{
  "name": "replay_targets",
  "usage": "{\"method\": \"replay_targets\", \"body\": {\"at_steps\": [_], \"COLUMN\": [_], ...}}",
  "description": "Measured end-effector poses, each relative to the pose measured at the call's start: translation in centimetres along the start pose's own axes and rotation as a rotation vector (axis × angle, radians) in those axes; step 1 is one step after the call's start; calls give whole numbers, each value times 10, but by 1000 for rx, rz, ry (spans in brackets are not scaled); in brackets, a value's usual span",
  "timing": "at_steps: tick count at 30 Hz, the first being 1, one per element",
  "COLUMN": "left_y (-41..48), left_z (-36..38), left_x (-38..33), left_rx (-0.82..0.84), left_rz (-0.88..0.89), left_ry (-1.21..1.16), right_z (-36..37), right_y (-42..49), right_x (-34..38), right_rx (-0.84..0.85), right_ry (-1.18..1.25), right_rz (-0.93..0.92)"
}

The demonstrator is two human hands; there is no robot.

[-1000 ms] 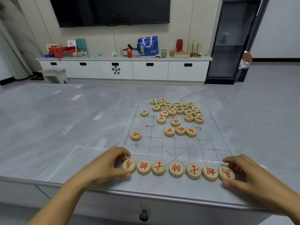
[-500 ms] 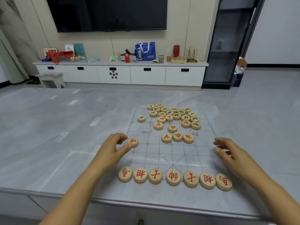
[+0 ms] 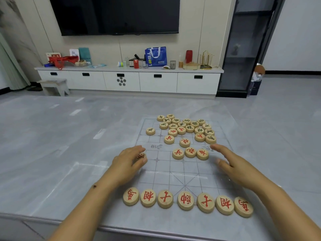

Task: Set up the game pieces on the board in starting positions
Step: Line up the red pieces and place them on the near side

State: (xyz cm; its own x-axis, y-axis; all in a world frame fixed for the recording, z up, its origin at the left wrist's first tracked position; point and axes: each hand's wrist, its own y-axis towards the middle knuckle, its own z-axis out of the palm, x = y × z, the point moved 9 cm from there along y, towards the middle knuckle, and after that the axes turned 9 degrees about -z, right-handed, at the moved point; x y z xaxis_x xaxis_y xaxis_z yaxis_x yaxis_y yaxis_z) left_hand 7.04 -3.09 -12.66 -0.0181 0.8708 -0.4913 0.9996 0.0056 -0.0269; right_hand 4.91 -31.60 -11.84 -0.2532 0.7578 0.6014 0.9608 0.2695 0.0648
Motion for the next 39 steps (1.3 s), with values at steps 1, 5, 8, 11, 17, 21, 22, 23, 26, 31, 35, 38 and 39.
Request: {"method": "replay_targets", "body": {"at_steps": [1,5,8,11,17,21,22,23,26,31,35,38,39], "left_y": [1,-18,-18,1,5,2,2,1,-2,0,10,14,15], "left_z": [-5,-96,-113,-53,-26,-15,-15,-13,-7,-6,-16,-16,-15], "left_x": [-1,40,45,18,14,14,10,6,-10,-8,22,33,34], "left_rx": [-52,-630,-653,-274,-100,-33,-28,-23,9,-22,-83,-61,-57], "left_rz": [2,-157,-169,-144,-131,-129,-110,-78,24,-5,-212,-280,-289], "left_ry": [19,-955,-734,-183,-161,-36,-34,-37,-14,29,22,-3,-7], "right_z": [3,17,25,28,26,21,19,16,9,0,-1,-8,-10], "right_y": [3,12,18,20,17,10,8,5,-5,-21,-30,-35,-37], "right_x": [2,13,16,15,13,10,9,8,4,0,3,4,4], "right_rx": [30,122,157,194,199,194,193,191,175,125,108,47,26], "right_ry": [-21,-101,-146,-190,-225,-234,-240,-243,-247,-183,-148,-88,-92], "right_rz": [-12,-88,-107,-106,-104,-99,-95,-88,-63,-27,-74,-97,-97]}}
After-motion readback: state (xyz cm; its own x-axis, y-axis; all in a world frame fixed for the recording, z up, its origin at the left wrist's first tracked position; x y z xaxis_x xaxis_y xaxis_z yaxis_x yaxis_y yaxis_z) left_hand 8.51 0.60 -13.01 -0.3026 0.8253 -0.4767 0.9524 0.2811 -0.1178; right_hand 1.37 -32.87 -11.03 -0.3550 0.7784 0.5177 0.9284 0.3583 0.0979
